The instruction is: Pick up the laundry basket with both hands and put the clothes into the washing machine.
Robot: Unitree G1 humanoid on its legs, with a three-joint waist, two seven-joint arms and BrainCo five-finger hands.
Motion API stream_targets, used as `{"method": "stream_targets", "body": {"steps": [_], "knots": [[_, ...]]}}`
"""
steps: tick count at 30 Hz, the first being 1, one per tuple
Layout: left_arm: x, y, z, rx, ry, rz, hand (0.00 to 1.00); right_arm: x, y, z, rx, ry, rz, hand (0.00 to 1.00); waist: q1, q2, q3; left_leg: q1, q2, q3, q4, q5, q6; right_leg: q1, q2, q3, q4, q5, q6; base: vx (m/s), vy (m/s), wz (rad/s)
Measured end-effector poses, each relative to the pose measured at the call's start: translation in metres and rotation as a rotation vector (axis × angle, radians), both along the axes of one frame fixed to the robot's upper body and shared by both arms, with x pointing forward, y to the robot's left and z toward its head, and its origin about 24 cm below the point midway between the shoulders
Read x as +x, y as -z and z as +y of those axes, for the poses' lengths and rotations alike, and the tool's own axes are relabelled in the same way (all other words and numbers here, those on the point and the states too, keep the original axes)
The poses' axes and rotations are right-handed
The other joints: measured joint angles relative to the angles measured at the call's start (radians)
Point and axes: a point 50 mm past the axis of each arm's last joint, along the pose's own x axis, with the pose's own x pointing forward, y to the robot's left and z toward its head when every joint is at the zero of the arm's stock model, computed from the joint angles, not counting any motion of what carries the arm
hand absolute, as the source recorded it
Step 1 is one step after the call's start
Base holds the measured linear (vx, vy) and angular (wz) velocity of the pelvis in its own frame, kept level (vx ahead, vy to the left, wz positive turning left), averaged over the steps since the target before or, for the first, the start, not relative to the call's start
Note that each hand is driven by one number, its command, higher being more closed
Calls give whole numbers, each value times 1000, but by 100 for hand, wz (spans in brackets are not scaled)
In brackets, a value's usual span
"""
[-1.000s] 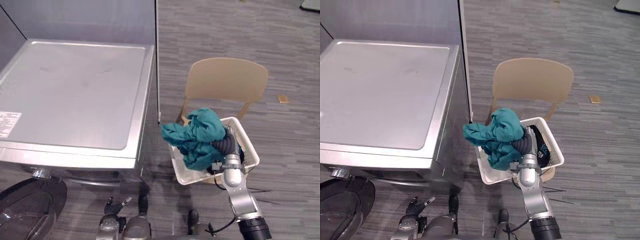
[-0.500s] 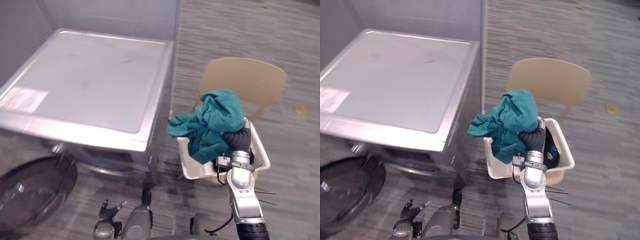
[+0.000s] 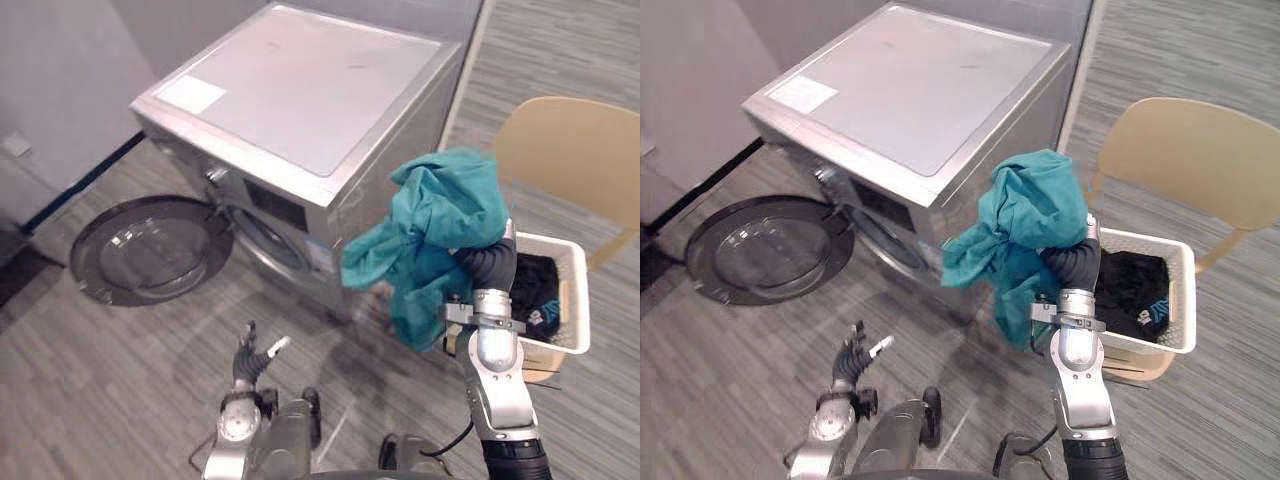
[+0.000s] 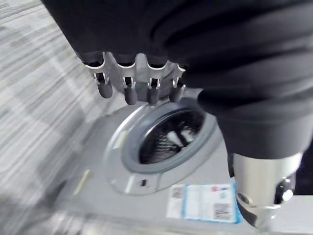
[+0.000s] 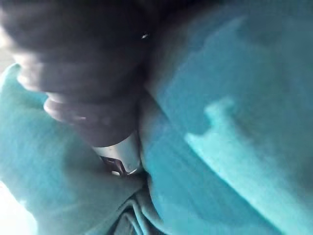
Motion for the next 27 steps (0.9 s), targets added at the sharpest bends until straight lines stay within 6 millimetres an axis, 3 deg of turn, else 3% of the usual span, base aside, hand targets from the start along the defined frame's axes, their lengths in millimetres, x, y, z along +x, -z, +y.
{"method": "stream_targets", "body": {"steps": [3, 4, 6, 9, 13, 17, 18, 23, 24, 27], "knots": [[8, -23, -9, 3, 71, -122, 0, 2, 5, 1, -17, -59, 29, 100, -13, 10, -7, 92, -9, -2, -133, -15, -16, 25, -13, -52, -30, 23, 29, -117, 119, 65], [10, -31, -17, -4, 111, -170, 0, 2, 7, 3, -23, -90, 39, 100, -25, 12, -26, 131, -22, -14, -249, 4, -42, 29, -15, -74, -57, 42, 45, -68, 151, 58], [12, -42, -24, 1, 171, -218, 0, 3, 10, 9, -28, -128, 52, 100, -17, -6, -37, 148, -41, -18, -315, 48, -28, 39, -18, -73, -104, 78, 57, -25, 156, 29], [17, -57, -32, 11, 228, -287, 0, 6, 13, 27, -19, -251, 68, 100, -18, -17, -46, 163, -60, -29, -328, 64, -16, 74, -17, -74, -152, 110, 75, -16, 129, 12], [32, -80, -50, 26, 324, -394, 0, 7, 24, 62, 41, -459, 125, 100, -20, -20, -80, 235, -84, -51, -458, 139, -2, 118, -18, -73, -209, 143, 83, -15, 57, 17], [38, -87, -60, 52, 374, -429, 0, 5, 32, 86, 162, -606, 172, 100, -24, -19, -98, 263, -85, -59, -520, 180, 2, 121, -13, -73, -219, 158, 81, -52, -1, 2], [38, -86, -61, 56, 376, -423, 100, 5, 36, 90, 216, -632, 193, 100, -24, -20, -99, 272, -85, -61, -532, 189, 1, 129, -9, -73, -227, 164, 84, -36, 0, 1], [38, -76, -62, 63, 385, -382, 100, 4, 53, 96, 346, -674, 287, 100, -26, -21, -103, 285, -85, -64, -549, 202, 5, 139, 0, -65, -244, 179, 82, -55, 5, -1], [37, -74, -63, 67, 394, -376, 100, 5, 56, 95, 361, -674, 301, 0, -25, -21, -103, 281, -77, -66, -549, 203, 4, 138, 4, -60, -246, 183, 82, -60, -12, 1], [36, -69, -65, 66, 400, -363, 100, 3, 60, 93, 359, -670, 322, 0, -23, -25, -106, 279, -73, -70, -550, 206, -1, 137, 11, -52, -251, 186, 81, -10, -7, 1]]}}
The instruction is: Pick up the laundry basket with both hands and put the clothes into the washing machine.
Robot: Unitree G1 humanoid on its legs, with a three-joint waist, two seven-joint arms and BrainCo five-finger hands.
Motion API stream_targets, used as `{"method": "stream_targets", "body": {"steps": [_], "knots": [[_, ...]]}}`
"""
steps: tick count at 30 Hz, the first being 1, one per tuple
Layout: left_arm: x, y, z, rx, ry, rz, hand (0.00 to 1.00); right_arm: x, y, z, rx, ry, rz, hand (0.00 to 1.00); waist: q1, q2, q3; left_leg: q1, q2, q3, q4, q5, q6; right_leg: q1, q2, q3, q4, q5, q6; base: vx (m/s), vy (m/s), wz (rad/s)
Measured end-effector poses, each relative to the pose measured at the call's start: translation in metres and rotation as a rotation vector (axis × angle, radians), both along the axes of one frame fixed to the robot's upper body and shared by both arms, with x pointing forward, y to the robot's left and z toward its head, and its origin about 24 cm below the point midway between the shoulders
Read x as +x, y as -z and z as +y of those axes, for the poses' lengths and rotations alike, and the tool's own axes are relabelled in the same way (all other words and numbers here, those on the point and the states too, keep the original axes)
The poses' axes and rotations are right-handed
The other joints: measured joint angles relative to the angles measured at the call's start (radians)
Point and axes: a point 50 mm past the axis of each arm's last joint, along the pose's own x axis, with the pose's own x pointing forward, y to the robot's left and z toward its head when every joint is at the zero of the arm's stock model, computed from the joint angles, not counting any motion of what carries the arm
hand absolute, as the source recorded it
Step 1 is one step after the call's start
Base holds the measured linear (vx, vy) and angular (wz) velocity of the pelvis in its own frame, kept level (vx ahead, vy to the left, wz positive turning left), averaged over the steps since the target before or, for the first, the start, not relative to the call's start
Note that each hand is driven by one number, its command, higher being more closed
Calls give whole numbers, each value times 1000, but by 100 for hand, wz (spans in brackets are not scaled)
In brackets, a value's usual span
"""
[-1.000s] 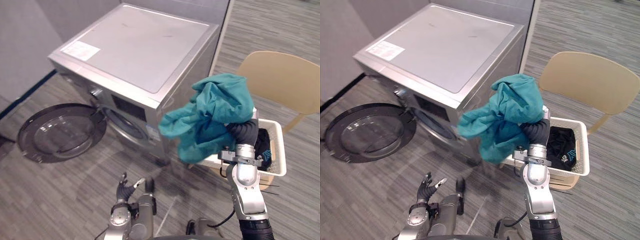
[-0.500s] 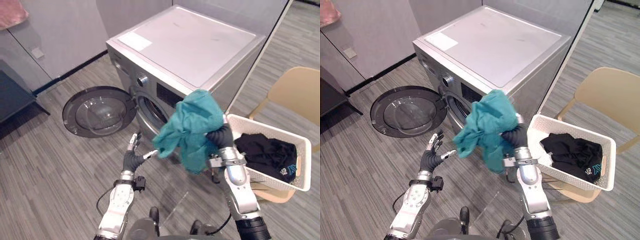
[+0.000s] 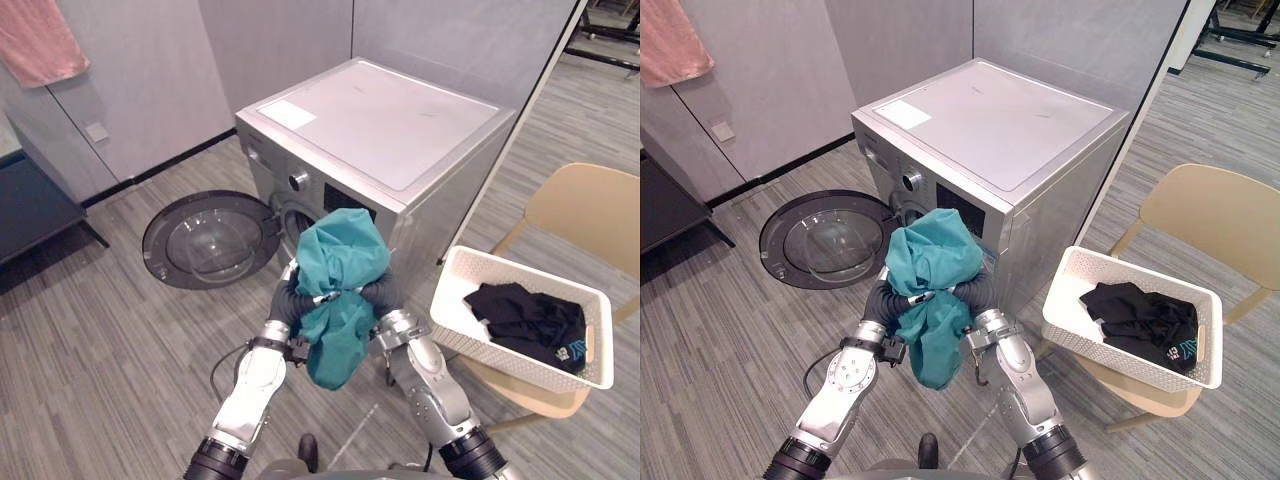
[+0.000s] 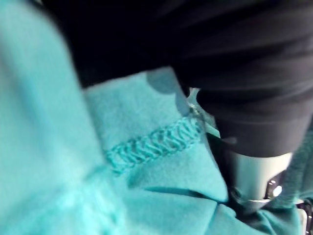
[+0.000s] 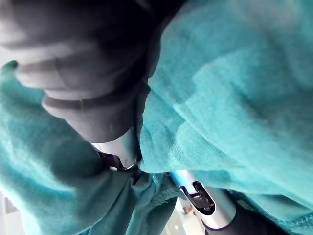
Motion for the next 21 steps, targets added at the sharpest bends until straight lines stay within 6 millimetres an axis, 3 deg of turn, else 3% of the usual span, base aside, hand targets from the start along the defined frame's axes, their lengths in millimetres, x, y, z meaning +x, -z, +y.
{"method": "stream_targets", "body": {"steps": [6, 12, 16, 21], "knots": [[5, 4, 17, -33, -119, 19, 100, -10, 10, 5, -15, -45, 32, 0, -8, -6, -32, -3, 8, 0, -1, 6, -9, 1, 21, 9, -23, 8, -9, 7, -14, -2], [1, 10, 33, -88, -230, 53, 100, -12, 6, 3, -106, -35, -33, 0, -2, -7, -32, -10, 19, -3, -1, 9, -14, 8, 37, 5, -46, 21, -17, 5, -8, 1], [-9, 22, 47, -100, -310, 100, 100, -10, -5, -24, -240, 121, -123, 0, -1, -6, -32, -19, 20, -9, -2, 10, -15, 4, 39, -2, -50, 21, -17, 15, -12, 6], [-20, 31, 79, -86, -445, 134, 100, -13, -5, -81, -384, 416, -139, 0, -1, -7, -32, -93, 18, -81, 0, 32, -27, -34, 41, -72, -46, 16, -19, 13, -24, 38]]}}
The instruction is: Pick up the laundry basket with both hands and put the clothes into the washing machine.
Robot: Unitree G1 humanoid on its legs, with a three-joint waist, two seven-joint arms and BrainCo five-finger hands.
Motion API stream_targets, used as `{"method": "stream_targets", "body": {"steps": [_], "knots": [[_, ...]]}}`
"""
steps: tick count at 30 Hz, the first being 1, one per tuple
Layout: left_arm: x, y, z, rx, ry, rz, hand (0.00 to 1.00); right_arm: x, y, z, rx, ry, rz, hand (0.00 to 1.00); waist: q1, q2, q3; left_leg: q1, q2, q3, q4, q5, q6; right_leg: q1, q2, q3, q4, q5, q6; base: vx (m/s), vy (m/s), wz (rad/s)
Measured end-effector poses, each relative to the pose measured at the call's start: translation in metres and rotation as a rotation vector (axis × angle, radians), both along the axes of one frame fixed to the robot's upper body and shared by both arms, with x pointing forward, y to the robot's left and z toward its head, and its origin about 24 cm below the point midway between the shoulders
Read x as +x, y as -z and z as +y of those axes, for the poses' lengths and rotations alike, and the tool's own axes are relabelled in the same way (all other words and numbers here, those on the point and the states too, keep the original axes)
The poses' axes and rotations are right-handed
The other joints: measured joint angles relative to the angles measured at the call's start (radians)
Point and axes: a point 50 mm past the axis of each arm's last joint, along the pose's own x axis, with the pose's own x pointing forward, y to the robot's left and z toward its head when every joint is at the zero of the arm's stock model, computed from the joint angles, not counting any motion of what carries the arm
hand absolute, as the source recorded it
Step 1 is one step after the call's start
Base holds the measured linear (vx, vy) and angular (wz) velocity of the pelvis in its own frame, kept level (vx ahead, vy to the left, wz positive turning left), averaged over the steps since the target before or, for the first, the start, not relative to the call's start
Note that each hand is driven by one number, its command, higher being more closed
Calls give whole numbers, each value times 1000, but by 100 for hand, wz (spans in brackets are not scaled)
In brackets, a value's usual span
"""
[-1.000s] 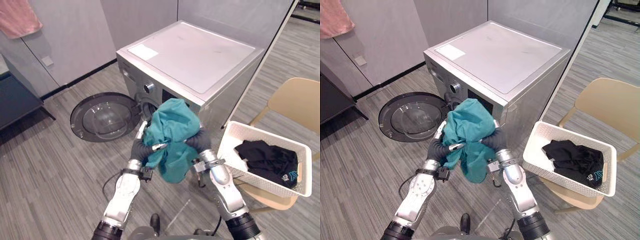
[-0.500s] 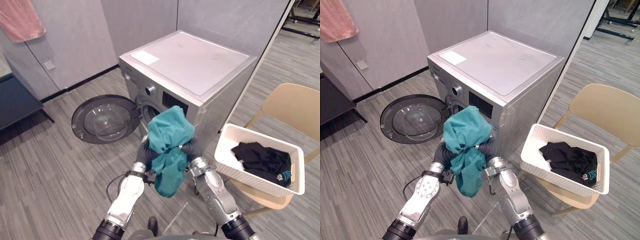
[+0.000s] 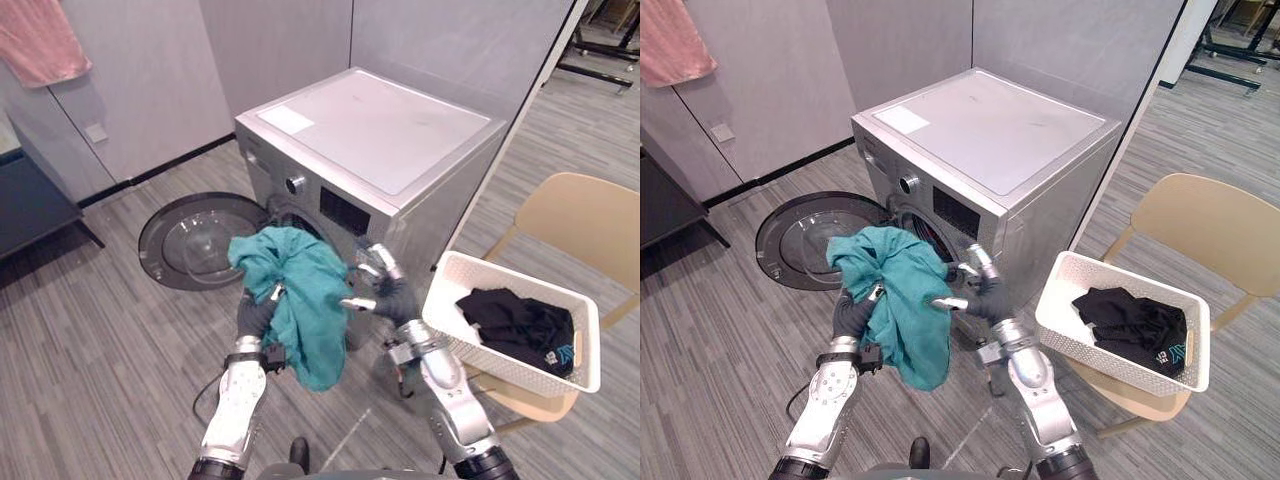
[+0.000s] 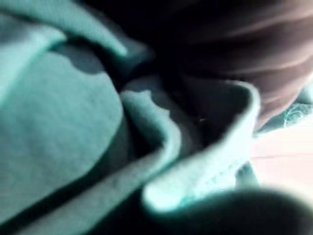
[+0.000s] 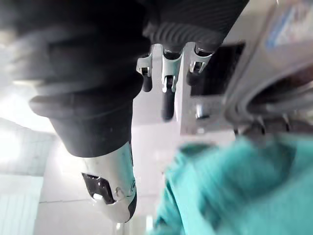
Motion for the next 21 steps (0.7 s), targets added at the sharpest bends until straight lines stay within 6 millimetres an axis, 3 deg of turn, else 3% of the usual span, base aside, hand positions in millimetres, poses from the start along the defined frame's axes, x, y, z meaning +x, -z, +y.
{"method": "stream_targets", "body": {"steps": [3, 5, 6, 7, 8, 9, 11, 12, 14, 15, 16, 17, 18, 19, 21], "knots": [[-2, 2, 7, -16, -34, 9, 100, -8, 20, -23, -90, 102, 85, 0, 2, -1, 2, -62, -10, -64, 1, 34, -15, -26, -19, -99, 40, -33, -3, -14, -53, 105], [-3, 6, 7, -24, -35, 27, 100, -14, 40, -37, -134, 152, 179, 0, 4, 4, 4, -92, -11, 40, -6, -7, 52, -18, -46, -188, 57, -51, 1, -56, 16, 114], [-4, 13, 5, -34, -31, 54, 100, -19, 53, -44, -169, 176, 243, 0, -4, -4, 4, -108, -5, 206, 11, -69, 125, -8, -74, -238, 42, -44, 11, 62, 74, 126], [-6, 21, 2, -45, -28, 91, 100, -22, 67, -49, -205, 189, 309, 0, -3, -3, 14, -121, 21, 353, 46, -66, 122, -8, -95, -271, 44, -42, 16, 114, 92, 112], [-9, 26, 2, -48, -29, 114, 100, -23, 74, -53, -234, 195, 348, 0, 2, 16, 11, -120, 34, 393, 62, -62, 118, -7, -95, -276, 51, -46, 23, 162, 118, 70], [-18, 37, 4, -48, -34, 170, 100, -27, 92, -61, -285, 205, 437, 0, 5, 28, 17, -108, 50, 408, 66, -6, 47, -5, -101, -285, 80, -64, 44, 169, 105, 42], [-31, 51, 12, -41, -51, 246, 100, -33, 117, -60, -295, 209, 567, 0, 12, 15, 23, -106, 22, 404, 80, -23, 63, -1, -137, -272, 98, -77, 64, 152, 94, 29], [-38, 58, 16, -44, -63, 287, 100, -39, 129, -57, -302, 207, 629, 0, 28, 0, 34, -114, 9, 403, 105, -49, 70, 0, -155, -272, 108, -79, 74, 155, 110, 16], [-51, 67, 19, -47, -62, 347, 100, -49, 145, -56, -317, 204, 715, 0, 29, -25, 49, -127, -23, 383, 171, -122, 79, 6, -210, -279, 169, -102, 108, 198, 143, 35], [-58, 72, 17, -55, -44, 385, 100, -58, 154, -63, -328, 230, 775, 0, 22, -28, 54, -126, -50, 358, 214, -169, 91, 6, -266, -272, 268, -116, 106, 262, 227, 72], [-63, 75, 16, -59, -32, 405, 100, -70, 162, -72, -325, 271, 838, 0, 14, -27, 56, -116, -68, 332, 251, -206, 103, -24, -324, -233, 421, -106, 53, 239, 221, 76], [-65, 76, 17, -55, -34, 411, 100, -75, 166, -75, -326, 287, 863, 0, 3, -25, 61, -104, -73, 317, 267, -224, 110, -51, -346, -188, 510, -85, -3, 320, 268, 75], [-66, 75, 21, -43, -37, 415, 100, -82, 171, -76, -323, 300, 897, 0, -9, -15, 77, -78, -71, 283, 292, -256, 117, -116, -344, -62, 658, -70, -51, 292, 176, 68], [-65, 74, 24, -32, -41, 412, 100, -85, 175, -73, -314, 294, 914, 0, -24, -15, 94, -49, -67, 251, 294, -270, 124, -175, -288, 42, 726, -124, -14, 289, 144, 70], [-64, 73, 30, -8, -39, 411, 100, -86, 176, -69, -304, 303, 917, 0, -39, -20, 112, 3, -68, 230, 263, -283, 121, -257, -220, 103, 713, -164, 6, 265, 69, 40]]}}
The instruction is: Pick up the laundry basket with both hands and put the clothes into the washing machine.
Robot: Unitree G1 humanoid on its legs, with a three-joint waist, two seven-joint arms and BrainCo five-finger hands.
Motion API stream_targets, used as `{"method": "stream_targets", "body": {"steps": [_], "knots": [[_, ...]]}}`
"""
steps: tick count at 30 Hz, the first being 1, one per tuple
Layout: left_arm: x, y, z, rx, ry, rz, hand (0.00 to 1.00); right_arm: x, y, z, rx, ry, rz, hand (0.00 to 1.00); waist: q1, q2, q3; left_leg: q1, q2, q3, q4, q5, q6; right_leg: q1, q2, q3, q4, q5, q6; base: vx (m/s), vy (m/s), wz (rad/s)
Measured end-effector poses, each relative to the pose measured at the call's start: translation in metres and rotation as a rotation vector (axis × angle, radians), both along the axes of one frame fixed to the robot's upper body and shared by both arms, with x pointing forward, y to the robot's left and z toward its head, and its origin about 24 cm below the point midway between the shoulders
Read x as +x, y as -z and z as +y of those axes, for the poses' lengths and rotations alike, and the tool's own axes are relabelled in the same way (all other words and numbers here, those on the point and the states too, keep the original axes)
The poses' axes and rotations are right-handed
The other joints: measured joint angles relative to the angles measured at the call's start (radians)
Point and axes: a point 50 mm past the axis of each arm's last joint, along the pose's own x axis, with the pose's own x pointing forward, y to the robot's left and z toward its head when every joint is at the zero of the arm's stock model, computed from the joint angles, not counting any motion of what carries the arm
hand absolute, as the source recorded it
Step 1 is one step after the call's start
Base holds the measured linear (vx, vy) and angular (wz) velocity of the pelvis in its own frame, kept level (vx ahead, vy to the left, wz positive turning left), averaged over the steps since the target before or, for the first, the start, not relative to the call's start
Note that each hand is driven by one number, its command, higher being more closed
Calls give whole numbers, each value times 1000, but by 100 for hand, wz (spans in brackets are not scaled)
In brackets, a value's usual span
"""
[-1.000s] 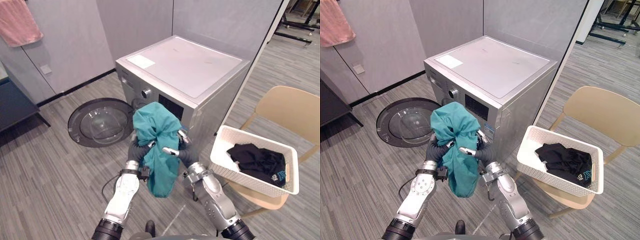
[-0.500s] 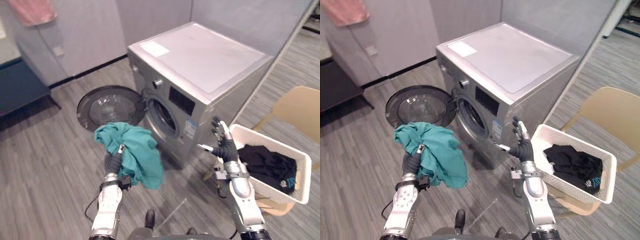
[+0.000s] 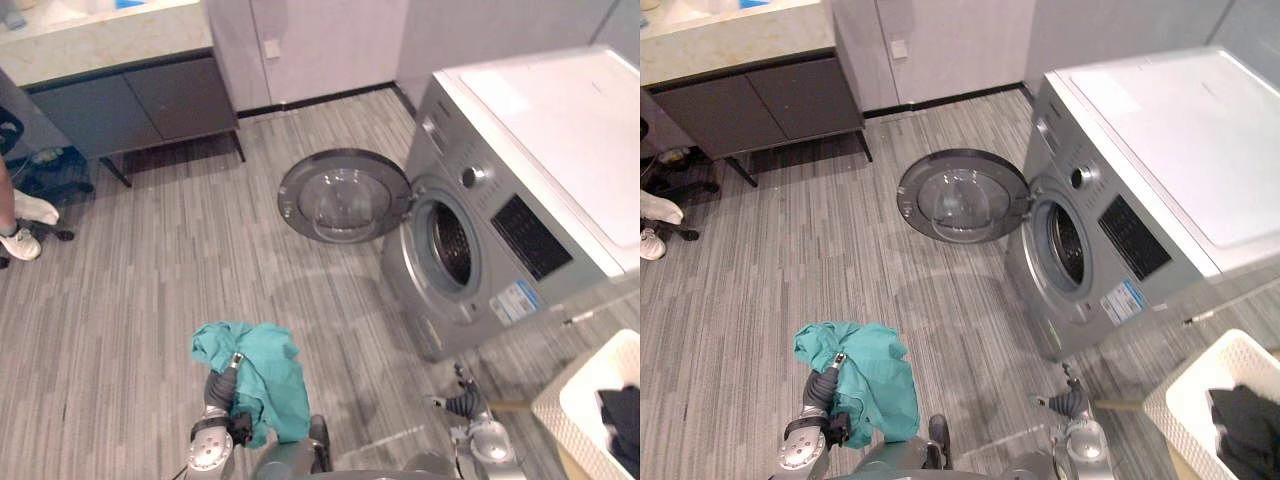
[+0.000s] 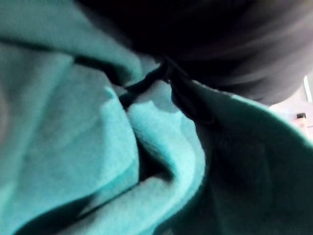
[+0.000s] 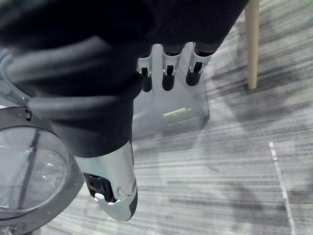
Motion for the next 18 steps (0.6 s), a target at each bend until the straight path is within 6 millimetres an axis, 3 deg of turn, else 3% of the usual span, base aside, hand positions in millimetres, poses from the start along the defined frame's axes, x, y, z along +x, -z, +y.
{"method": "stream_targets", "body": {"steps": [2, 3, 4, 6, 7, 8, 10, 11, 12, 13, 15, 18], "knots": [[2, 0, 0, 6, 12, 0, 100, 2, -1, 1, 0, 1, -7, 0, -8, -4, 11, 46, -2, -8, -26, -21, -8, -84, 57, -4, -109, 3, 5, 306, 36, 18], [6, 0, -2, 4, 24, -1, 100, 3, -1, 1, 0, 0, -9, 0, -19, -1, 14, 70, -2, -16, -41, -23, -23, -130, 89, -27, -231, 27, 23, 418, 7, 26], [8, 0, -3, 3, 29, -3, 100, 3, -1, 1, 0, -1, -8, 0, -24, -3, 16, 85, -3, -17, -49, -19, -22, -134, 105, -39, -312, 59, 19, 400, -17, 38], [14, 1, -9, -1, 59, -3, 100, 0, 1, 3, 5, 1, 5, 0, -45, -23, 16, 145, -20, -30, -62, -47, -64, -148, 142, -52, -502, 199, -32, 402, -56, 57], [15, 1, -12, -2, 75, -4, 100, -2, 2, 2, 4, 4, 11, 0, -51, -29, 12, 159, -21, -32, -60, -58, -81, -146, 148, -56, -504, 227, -52, 625, -138, 89], [18, 1, -20, -5, 125, -7, 100, -6, 3, 2, 2, 5, 25, 0, -70, -23, 8, 182, -16, -43, -34, -79, -116, -132, 154, -58, -485, 300, -123, 574, -146, 73], [22, 0, -32, -12, 173, -17, 100, 3, 0, 5, 1, -20, 4, 0, -66, 0, 22, 89, 44, -9, 227, -90, -136, -88, 180, -77, -482, 256, -138, 601, -199, 26], [21, 1, -38, -25, 180, -15, 100, 8, -6, 6, -3, -32, -27, 0, -62, 22, 29, 13, 100, 19, 451, -70, -165, -37, 217, -71, -512, 250, -145, 640, -195, -56], [17, 3, -42, -46, 184, -6, 100, 13, -13, 7, -12, -46, -71, 0, -39, 45, 29, -63, 195, 31, 701, -38, -175, 32, 282, -41, -556, 238, -169, 552, -123, -102], [16, 4, -46, -59, 195, -1, 100, 17, -18, 8, -16, -58, -97, 0, -19, 46, 29, -97, 240, 42, 809, -43, -176, 78, 316, -7, -574, 231, -179, 542, -93, -126], [22, 1, -59, -79, 241, -19, 100, 26, -28, 9, -23, -62, -160, 0, -9, 29, 38, -161, 271, 45, 871, -68, -136, 164, 341, 68, -622, 219, -187, 474, -58, -114], [37, -8, -74, -88, 320, -69, 100, 28, -28, 7, -30, -62, -162, 0, 14, 4, 52, -222, 231, 14, 649, -96, -91, 213, 336, 204, -656, 212, -176, 359, 62, -128]]}}
